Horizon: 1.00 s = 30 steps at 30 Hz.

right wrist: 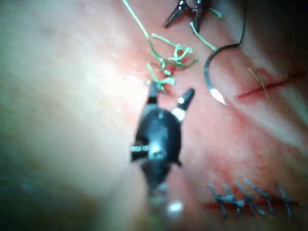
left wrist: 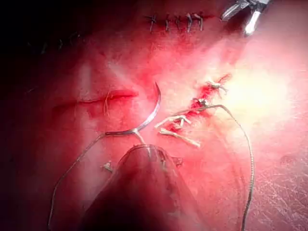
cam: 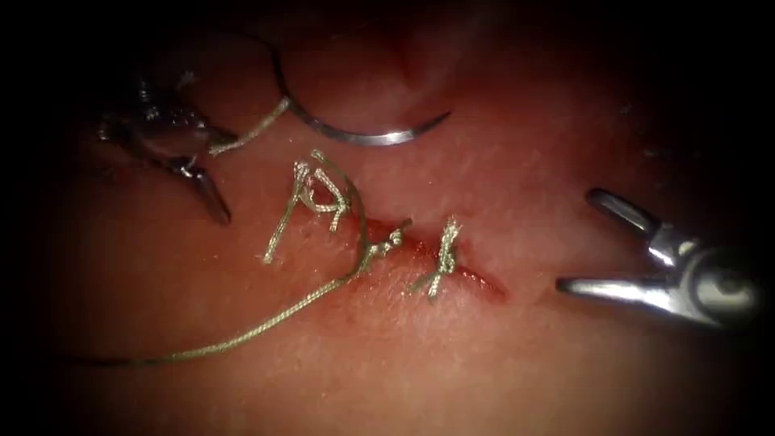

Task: Wound Closure

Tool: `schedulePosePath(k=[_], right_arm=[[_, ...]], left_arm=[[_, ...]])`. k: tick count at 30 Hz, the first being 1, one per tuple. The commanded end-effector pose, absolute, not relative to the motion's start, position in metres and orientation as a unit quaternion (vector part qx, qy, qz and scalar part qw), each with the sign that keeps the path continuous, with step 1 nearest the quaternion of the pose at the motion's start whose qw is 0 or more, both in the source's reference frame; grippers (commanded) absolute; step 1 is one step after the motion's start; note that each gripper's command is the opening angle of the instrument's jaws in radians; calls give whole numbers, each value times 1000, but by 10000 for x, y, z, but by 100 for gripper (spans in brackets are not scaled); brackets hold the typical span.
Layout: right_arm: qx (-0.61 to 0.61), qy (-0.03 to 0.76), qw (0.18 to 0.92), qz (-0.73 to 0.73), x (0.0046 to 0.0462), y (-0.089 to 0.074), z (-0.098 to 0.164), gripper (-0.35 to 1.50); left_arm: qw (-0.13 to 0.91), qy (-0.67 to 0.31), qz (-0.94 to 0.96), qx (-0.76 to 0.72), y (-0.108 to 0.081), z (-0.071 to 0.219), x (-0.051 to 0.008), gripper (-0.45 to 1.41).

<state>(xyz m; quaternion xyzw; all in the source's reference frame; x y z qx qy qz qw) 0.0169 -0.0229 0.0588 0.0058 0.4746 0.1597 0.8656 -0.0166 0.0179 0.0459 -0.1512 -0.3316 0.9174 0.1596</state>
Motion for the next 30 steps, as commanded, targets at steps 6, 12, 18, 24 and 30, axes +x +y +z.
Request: schedulePosePath(k=[6,12,18,24,30], right_arm=[[7,477,864,162,176,-231,593,145],[7,477,864,162,176,-231,593,145],[7,477,863,164,177,-234,595,145],[7,477,863,164,176,-234,596,145],[7,477,864,164,177,-234,596,145]], left_arm=[[136,-357,923,-53,150,458,-133,91],[134,-342,930,-37,166,414,-106,89],[187,-249,946,-91,237,352,-124,89],[202,-234,931,-191,254,299,-159,89],[212,-295,903,-232,202,275,-213,89]])
